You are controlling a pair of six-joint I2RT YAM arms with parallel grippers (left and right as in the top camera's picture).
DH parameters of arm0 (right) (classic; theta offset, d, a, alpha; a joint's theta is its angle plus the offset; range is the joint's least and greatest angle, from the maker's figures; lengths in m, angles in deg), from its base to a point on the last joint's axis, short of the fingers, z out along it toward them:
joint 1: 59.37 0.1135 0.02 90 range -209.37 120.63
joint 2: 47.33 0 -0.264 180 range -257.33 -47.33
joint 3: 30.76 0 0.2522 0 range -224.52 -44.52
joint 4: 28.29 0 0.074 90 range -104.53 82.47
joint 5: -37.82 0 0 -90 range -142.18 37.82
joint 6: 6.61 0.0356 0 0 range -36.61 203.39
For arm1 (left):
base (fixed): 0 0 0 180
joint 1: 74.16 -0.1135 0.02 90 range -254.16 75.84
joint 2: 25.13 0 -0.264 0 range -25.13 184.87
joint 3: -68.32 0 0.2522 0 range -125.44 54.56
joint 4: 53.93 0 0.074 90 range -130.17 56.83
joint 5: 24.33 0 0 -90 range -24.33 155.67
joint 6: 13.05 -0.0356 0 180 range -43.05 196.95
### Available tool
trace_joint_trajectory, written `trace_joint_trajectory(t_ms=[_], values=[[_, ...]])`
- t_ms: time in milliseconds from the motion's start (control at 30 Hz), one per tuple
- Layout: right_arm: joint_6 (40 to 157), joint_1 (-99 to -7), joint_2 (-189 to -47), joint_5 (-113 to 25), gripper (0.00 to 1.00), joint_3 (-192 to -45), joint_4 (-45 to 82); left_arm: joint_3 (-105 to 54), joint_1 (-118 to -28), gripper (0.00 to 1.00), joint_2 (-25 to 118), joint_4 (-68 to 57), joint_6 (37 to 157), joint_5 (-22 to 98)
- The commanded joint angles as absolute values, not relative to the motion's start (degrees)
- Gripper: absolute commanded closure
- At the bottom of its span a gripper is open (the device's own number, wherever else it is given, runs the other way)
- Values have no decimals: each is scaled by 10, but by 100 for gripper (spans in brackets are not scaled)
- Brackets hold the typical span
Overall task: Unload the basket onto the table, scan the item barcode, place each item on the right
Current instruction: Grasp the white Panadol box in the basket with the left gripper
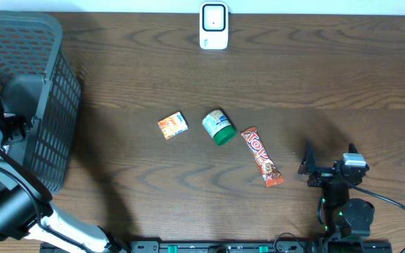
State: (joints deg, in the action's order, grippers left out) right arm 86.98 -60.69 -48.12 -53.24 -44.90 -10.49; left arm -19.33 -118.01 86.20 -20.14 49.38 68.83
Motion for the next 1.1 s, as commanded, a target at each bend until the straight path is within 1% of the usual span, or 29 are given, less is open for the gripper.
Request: trace_joint_trajectory(t_ms=[0, 267, 633, 800, 967, 1067], values=[[863, -602, -478, -534, 1, -448, -103, -191, -1182, 2, 882, -202, 480, 720], [863, -602, -478, -534, 1, -448, -103, -191, -1186, 2, 886, -216, 481, 711], [863, -602, -478, -534, 1, -448, -103, -190, -1197, 2, 926, -195, 487, 645], [863, -602, -478, -534, 1, -448, -103, -188, -1197, 2, 934, -173, 490, 584], [863, -602, -478, -534, 1, -448, -103, -188, -1197, 2, 935, -159, 553, 570], [863, -602, -478, -534, 1, -448, -103, -188, -1197, 2, 935, -143, 579, 531]])
